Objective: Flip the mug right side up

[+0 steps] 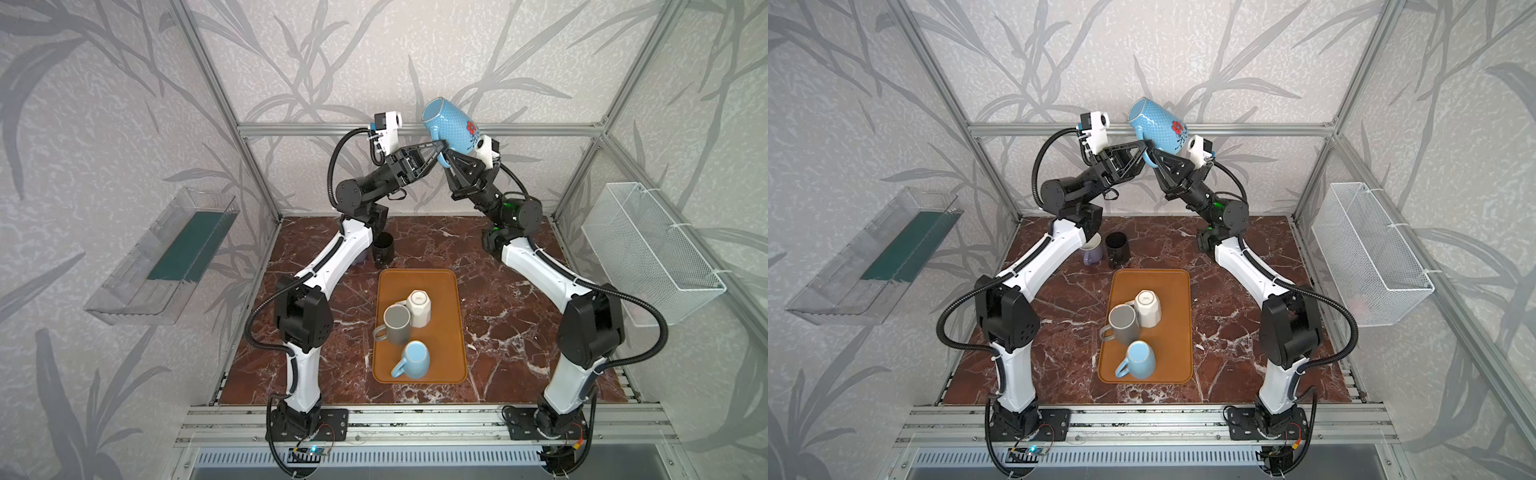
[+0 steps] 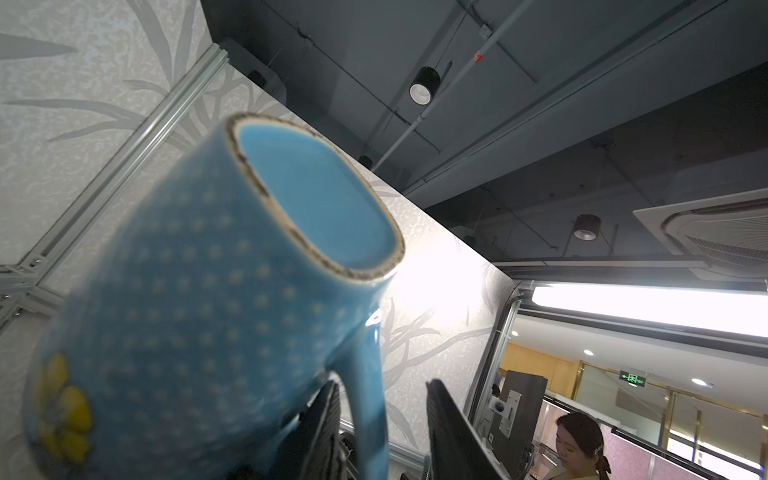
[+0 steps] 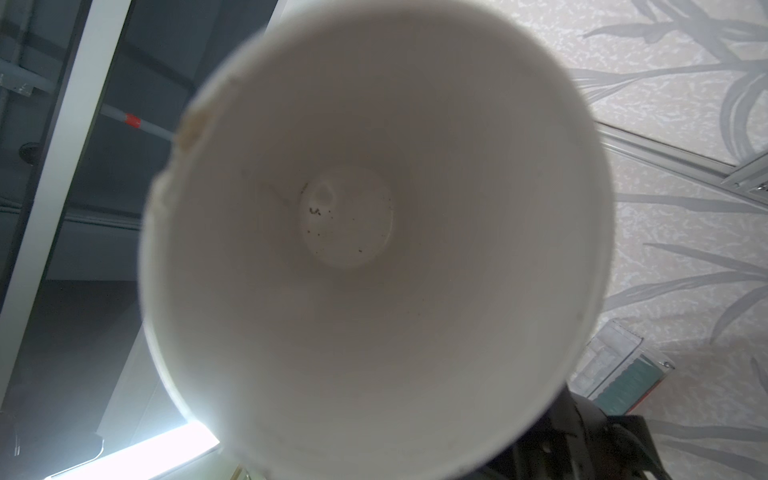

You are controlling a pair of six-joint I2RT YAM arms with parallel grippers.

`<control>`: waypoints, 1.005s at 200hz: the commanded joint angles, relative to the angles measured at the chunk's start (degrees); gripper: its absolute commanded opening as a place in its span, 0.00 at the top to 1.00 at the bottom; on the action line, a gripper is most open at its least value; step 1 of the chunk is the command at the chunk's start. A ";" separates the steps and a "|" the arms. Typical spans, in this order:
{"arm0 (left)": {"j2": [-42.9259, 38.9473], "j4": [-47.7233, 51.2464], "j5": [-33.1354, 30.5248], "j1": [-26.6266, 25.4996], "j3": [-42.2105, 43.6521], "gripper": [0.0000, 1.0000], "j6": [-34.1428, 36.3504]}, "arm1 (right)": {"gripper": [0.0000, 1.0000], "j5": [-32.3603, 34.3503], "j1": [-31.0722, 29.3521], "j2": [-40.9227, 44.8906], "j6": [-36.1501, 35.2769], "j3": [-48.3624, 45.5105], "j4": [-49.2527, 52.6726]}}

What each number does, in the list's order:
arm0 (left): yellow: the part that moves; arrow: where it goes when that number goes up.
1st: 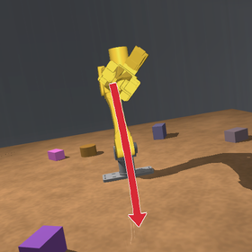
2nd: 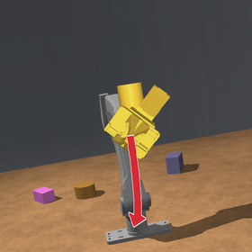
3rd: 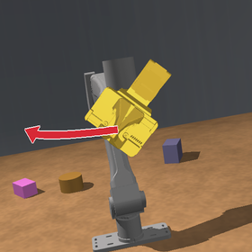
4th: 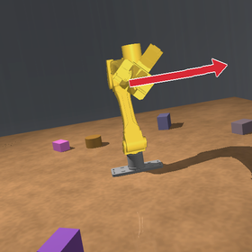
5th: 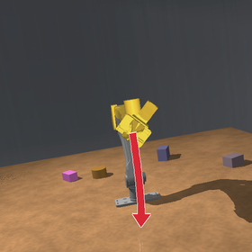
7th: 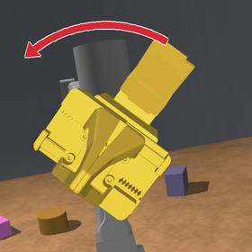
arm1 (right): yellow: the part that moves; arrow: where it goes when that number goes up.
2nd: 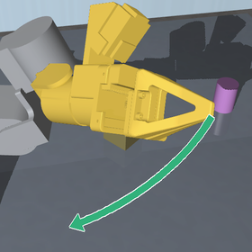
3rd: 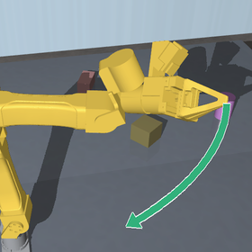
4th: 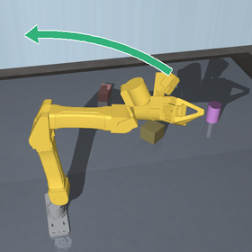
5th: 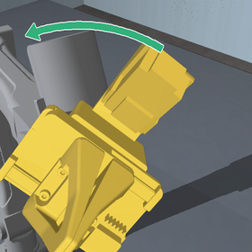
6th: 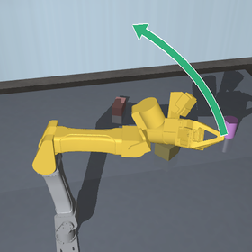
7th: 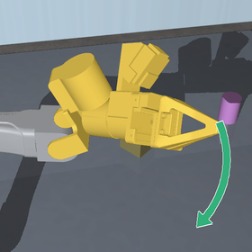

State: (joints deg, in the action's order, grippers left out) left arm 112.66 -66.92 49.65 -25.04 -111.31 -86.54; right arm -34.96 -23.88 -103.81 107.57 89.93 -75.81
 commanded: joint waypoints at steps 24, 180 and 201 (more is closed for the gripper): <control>-7.79 10.73 1.80 0.51 4.98 0.62 10.47 | 1.00 0.42 0.15 5.07 -2.09 -0.43 -4.52; -15.35 30.16 -2.89 1.83 14.84 0.61 23.28 | 1.00 -0.36 0.41 7.93 -4.39 -4.82 -4.53; -16.28 32.07 -3.65 1.97 16.13 0.61 24.26 | 1.00 -0.37 0.41 8.34 -4.51 -5.51 -4.53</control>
State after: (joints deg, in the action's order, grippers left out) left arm 98.17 -39.03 47.03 -23.51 -97.03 -64.99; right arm -35.57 -23.29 -100.49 104.55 84.12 -73.71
